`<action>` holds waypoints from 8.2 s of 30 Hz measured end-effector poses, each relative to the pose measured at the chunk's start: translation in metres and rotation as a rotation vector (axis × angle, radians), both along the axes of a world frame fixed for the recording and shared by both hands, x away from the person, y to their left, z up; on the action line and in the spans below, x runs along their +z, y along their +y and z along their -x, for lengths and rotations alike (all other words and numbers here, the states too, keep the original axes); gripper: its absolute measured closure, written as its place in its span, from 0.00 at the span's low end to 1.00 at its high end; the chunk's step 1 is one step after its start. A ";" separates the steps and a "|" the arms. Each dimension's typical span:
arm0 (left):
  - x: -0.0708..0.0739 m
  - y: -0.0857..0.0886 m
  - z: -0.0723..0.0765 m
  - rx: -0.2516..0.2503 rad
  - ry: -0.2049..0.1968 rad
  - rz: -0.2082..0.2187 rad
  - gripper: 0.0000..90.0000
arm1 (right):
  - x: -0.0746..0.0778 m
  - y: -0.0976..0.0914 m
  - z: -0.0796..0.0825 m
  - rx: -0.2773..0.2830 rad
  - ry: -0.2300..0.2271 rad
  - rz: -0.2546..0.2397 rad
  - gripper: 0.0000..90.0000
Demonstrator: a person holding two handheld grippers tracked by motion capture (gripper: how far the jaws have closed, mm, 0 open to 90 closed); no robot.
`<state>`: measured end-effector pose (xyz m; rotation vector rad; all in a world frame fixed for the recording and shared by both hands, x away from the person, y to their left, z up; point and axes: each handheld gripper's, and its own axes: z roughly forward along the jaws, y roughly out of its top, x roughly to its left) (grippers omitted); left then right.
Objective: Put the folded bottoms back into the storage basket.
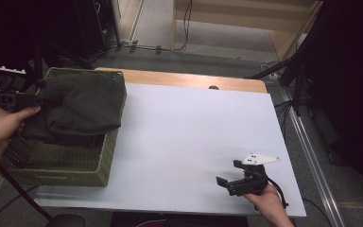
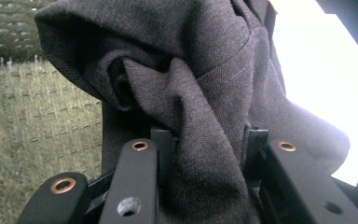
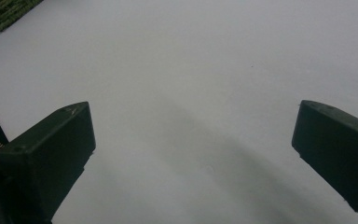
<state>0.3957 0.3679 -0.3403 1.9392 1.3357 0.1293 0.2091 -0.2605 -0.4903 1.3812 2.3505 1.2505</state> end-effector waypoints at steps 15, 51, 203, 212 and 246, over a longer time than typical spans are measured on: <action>-0.031 0.001 -0.014 0.040 0.002 -0.097 0.74 | 0.000 0.000 0.000 0.000 -0.005 -0.003 0.00; -0.058 -0.001 -0.037 0.219 0.027 -0.220 0.43 | -0.001 0.001 -0.001 0.004 0.006 0.000 0.00; -0.072 -0.085 -0.038 -0.029 0.062 -0.066 0.47 | -0.001 0.004 0.001 0.029 -0.017 0.010 0.00; -0.053 -0.090 -0.027 -0.061 0.049 -0.019 0.41 | -0.001 0.004 0.000 0.027 -0.012 0.016 0.00; -0.012 -0.153 -0.004 -0.231 0.025 0.038 0.32 | 0.000 0.005 -0.001 0.032 -0.016 0.017 0.00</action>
